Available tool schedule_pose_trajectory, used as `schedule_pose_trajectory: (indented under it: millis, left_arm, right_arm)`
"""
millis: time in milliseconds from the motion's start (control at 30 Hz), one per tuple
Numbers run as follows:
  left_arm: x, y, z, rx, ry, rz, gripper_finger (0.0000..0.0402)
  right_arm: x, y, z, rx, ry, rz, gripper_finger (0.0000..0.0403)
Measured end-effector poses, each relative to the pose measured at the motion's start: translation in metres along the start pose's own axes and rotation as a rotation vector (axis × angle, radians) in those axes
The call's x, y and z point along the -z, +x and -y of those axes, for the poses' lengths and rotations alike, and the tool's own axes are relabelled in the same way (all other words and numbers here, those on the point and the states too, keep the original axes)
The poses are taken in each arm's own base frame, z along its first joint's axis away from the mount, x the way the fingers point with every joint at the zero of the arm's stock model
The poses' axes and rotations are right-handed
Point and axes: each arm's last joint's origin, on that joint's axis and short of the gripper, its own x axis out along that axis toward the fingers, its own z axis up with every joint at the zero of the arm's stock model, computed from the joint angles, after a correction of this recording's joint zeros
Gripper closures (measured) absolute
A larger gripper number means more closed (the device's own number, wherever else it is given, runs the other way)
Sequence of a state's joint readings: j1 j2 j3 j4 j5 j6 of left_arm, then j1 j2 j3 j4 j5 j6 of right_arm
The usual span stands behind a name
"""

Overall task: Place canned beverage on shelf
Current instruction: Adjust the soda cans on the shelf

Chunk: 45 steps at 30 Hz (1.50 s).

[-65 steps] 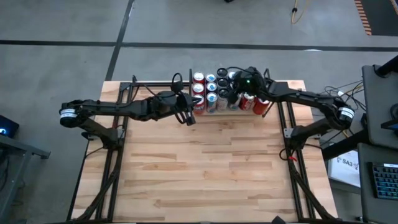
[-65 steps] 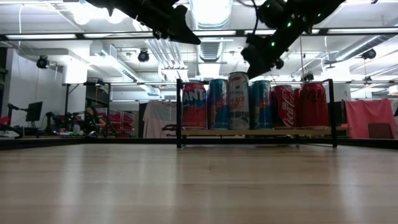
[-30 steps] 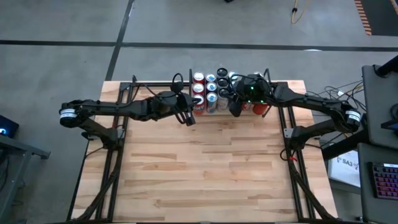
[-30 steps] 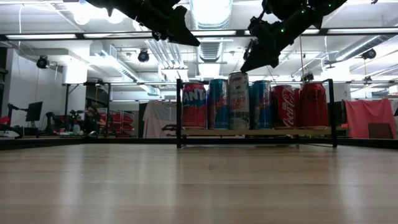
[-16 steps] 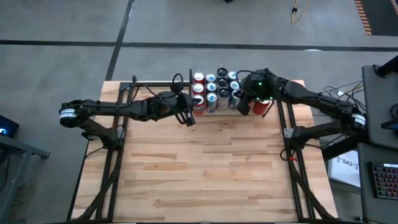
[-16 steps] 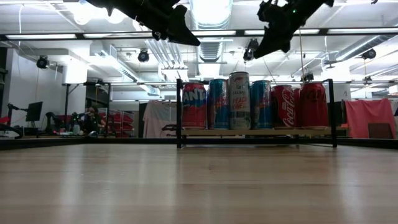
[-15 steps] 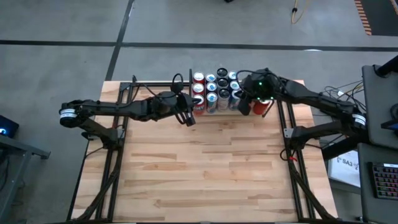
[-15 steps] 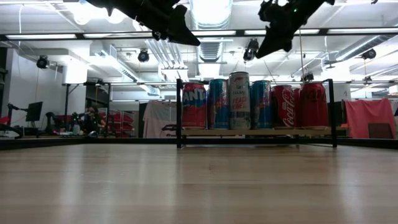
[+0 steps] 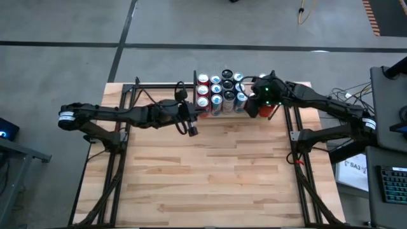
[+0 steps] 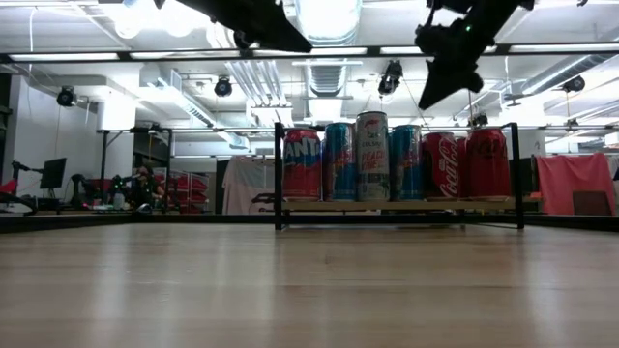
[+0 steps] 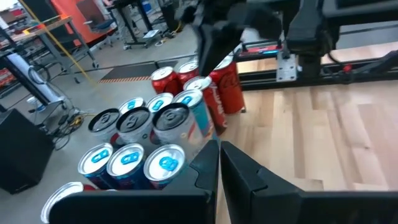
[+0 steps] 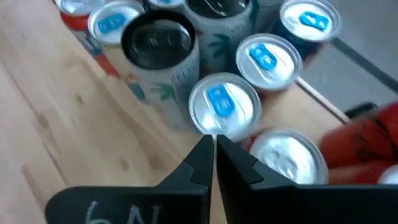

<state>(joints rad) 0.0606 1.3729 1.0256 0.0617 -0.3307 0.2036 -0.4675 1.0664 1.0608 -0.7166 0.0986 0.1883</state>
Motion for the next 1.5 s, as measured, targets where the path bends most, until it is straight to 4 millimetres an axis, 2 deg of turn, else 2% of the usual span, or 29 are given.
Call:
schedule_pose_trajectory:
  millis: [267,767,1200,1500]
  left_arm:
    - [-0.004,-0.007,0.007,0.026,-0.007,0.018,0.0402]
    - [-0.005,-0.008,0.007,0.026,-0.007,0.019,0.0402]
    - [-0.005,-0.008,0.007,0.025,-0.007,0.019,0.0402]
    - [-0.004,-0.008,0.007,0.026,-0.004,0.014,0.0402]
  right_arm:
    - [-0.003,0.017,-0.002,-0.016,-0.060,0.161,0.0394]
    - [0.019,0.038,0.000,-0.013,-0.093,0.149,0.0394]
    - [0.019,0.036,0.000,-0.012,-0.136,0.126,0.0394]
    - [0.003,0.020,-0.001,-0.005,-0.131,0.139,0.0394]
